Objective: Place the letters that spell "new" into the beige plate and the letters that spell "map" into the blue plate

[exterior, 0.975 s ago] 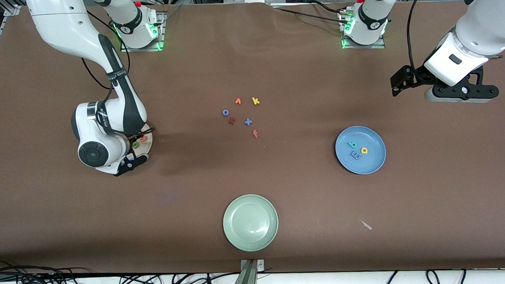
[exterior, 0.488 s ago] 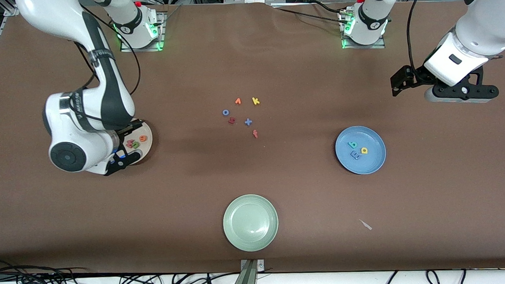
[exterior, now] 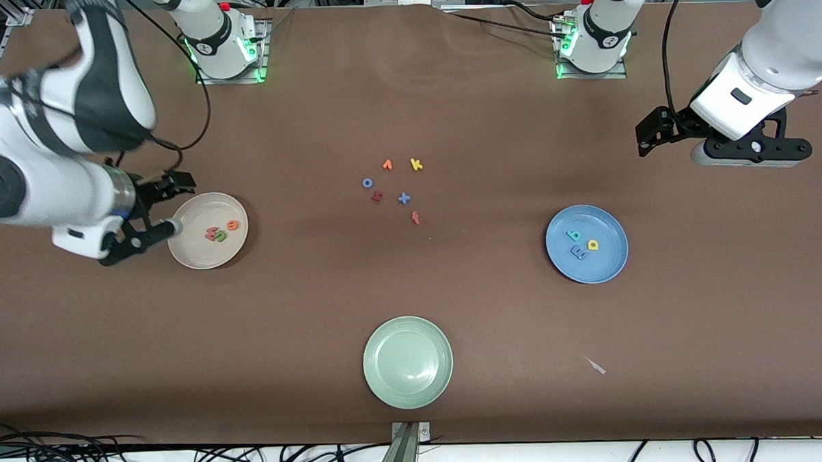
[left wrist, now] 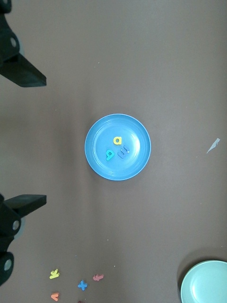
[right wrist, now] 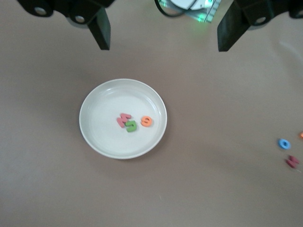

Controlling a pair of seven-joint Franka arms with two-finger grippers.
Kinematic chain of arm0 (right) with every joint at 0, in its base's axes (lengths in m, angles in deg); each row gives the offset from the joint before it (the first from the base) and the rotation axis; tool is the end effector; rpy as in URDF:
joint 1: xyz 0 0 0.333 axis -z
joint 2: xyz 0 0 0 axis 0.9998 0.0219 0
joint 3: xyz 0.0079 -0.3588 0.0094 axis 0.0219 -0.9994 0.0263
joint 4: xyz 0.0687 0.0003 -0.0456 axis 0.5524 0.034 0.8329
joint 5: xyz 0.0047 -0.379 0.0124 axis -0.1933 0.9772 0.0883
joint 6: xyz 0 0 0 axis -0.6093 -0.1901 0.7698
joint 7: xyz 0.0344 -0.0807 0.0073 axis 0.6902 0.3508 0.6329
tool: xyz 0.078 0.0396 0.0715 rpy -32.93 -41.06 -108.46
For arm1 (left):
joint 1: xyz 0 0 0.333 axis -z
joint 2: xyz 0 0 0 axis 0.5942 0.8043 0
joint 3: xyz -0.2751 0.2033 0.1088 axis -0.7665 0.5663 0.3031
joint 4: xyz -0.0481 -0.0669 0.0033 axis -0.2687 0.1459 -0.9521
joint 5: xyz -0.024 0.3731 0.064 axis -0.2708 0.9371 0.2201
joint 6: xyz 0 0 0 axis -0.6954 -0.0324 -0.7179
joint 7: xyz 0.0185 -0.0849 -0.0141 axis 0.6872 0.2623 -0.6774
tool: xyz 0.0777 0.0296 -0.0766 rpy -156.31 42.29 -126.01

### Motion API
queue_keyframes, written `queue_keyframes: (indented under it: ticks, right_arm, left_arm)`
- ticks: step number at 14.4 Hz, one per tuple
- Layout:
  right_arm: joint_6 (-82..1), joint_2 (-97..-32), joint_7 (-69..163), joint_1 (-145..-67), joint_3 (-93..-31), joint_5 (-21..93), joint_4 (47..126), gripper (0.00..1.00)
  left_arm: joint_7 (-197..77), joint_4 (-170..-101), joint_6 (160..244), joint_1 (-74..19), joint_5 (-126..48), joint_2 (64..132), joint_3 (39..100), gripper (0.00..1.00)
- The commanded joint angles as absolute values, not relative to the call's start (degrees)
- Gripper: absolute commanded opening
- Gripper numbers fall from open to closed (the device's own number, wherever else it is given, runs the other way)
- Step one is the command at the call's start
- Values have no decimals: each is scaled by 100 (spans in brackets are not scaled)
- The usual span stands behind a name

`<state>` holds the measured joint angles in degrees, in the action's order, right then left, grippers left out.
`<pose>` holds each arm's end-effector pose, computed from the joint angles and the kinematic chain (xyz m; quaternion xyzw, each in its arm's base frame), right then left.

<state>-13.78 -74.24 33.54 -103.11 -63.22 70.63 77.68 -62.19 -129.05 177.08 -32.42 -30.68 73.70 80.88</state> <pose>0.5951 0.0910 0.5207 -0.9662 -0.2205 0.1326 0.0154 0.5407 -0.1027 0.6307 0.9997 -0.0184 -0.0165 0.0041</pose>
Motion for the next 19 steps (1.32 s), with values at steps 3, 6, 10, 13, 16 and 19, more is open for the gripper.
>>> queue_keyframes:
  ticks: [3,6,10,13,16,19]
  right_arm:
    - [-1626,-8874,3355,-9842,-5810,7467,8671,100]
    - [-1477,-9043,3398,-9727,-5827,7467,8654,100]
    - [-1213,-9139,4108,-9569,-5845,7625,8566,100]
    - [-1230,-9157,4820,-9560,-5897,7547,8530,100]
    - [-1222,-9175,4875,-9560,-5950,7547,8434,100]
    - [-1213,-9157,4867,-9499,-6029,7231,8434,100]
  left_arm:
    - [-6203,-12736,17610,-3215,-2943,7447,8090,100]
    - [-6212,-12736,17610,-3215,-2943,7447,8081,100]
    - [-6212,-12736,17619,-3215,-2943,7447,8081,100]
    - [-6212,-12736,17610,-3215,-2943,7447,8081,100]
    - [-6194,-12736,17610,-3233,-2943,7447,8090,100]
    - [-6177,-12736,17610,-3259,-2943,7447,8090,100]
